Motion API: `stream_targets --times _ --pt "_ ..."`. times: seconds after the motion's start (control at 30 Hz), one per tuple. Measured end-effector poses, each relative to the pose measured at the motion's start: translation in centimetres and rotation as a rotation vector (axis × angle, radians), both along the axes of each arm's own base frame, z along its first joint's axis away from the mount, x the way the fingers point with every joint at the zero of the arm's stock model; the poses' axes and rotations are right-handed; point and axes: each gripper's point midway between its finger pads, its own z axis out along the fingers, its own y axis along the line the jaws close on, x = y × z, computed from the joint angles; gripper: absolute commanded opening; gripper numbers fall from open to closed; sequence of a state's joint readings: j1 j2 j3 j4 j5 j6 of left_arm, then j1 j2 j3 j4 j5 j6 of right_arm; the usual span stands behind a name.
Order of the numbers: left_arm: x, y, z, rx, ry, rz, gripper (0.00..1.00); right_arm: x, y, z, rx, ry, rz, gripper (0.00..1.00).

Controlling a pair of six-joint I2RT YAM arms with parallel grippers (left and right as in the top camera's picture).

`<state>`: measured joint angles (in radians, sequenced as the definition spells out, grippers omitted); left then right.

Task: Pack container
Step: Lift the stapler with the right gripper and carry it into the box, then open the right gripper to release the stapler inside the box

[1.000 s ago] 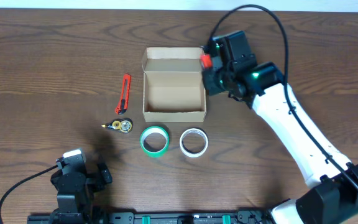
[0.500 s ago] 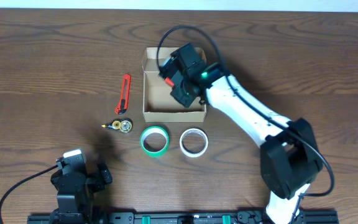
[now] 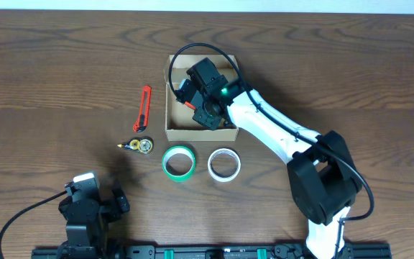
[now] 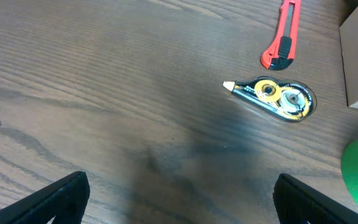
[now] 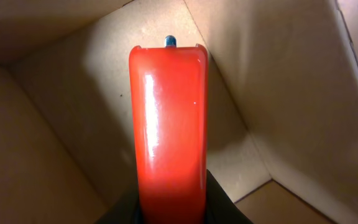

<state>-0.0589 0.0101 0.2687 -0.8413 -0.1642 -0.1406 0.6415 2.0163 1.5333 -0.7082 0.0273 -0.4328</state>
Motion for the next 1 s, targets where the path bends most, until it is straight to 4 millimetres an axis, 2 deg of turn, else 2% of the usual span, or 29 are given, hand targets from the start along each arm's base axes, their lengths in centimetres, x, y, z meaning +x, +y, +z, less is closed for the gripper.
stream_targets --times 0.27,0.4,0.7,1.0 --pt "0.0 0.0 0.0 0.001 0.000 0.000 0.96 0.1 0.0 -2.9 -0.034 0.037 0.003 0.06" --pt "0.0 0.0 0.0 0.000 0.000 0.000 0.95 -0.1 0.0 -4.1 -0.046 0.059 0.006 0.13" --pt "0.0 0.0 0.0 0.001 0.000 0.000 0.95 0.8 0.0 -3.8 -0.051 0.018 0.004 0.41" --pt "0.0 0.0 0.0 0.000 0.000 0.000 0.95 1.5 -0.4 -3.4 -0.077 -0.014 -0.021 0.43"
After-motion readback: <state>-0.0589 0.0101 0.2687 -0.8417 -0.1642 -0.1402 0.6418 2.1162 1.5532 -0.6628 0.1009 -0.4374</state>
